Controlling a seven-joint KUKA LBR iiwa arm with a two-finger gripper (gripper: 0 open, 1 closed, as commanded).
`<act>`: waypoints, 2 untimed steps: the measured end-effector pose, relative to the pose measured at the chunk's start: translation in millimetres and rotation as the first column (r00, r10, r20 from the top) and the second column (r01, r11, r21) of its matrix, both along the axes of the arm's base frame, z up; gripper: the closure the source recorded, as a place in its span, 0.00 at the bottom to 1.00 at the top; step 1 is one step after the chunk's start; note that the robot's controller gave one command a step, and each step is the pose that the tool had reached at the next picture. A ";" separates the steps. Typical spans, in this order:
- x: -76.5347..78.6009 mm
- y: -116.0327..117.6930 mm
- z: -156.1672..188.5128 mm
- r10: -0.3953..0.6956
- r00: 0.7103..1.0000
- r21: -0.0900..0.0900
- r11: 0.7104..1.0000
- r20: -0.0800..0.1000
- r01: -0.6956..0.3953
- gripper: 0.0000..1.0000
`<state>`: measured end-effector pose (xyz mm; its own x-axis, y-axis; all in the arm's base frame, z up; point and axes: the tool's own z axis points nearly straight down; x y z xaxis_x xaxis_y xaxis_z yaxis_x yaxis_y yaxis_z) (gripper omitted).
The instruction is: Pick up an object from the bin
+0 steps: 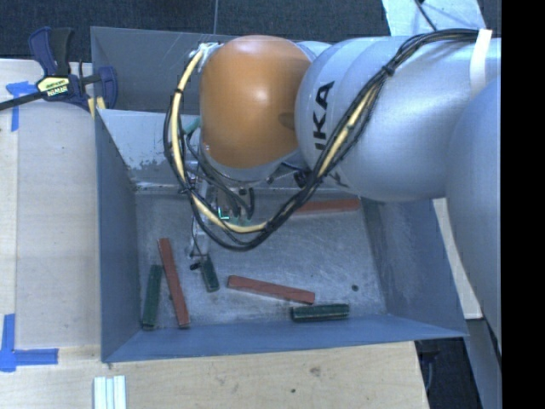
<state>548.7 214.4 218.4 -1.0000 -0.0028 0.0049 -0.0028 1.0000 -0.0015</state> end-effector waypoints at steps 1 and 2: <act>-23.1 -73.3 -71.0 0.193 0.981 -0.001 0.981 0.001 -0.193 0.00; -9.2 -162.1 -150.7 0.231 0.973 0.002 0.973 0.002 -0.231 0.00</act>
Offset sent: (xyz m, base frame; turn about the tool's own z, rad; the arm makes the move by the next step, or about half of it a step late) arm -0.0227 -0.0702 -0.0690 -0.1982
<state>539.6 52.3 67.8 -0.9723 -0.2337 0.0033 -0.2337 0.9723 0.0009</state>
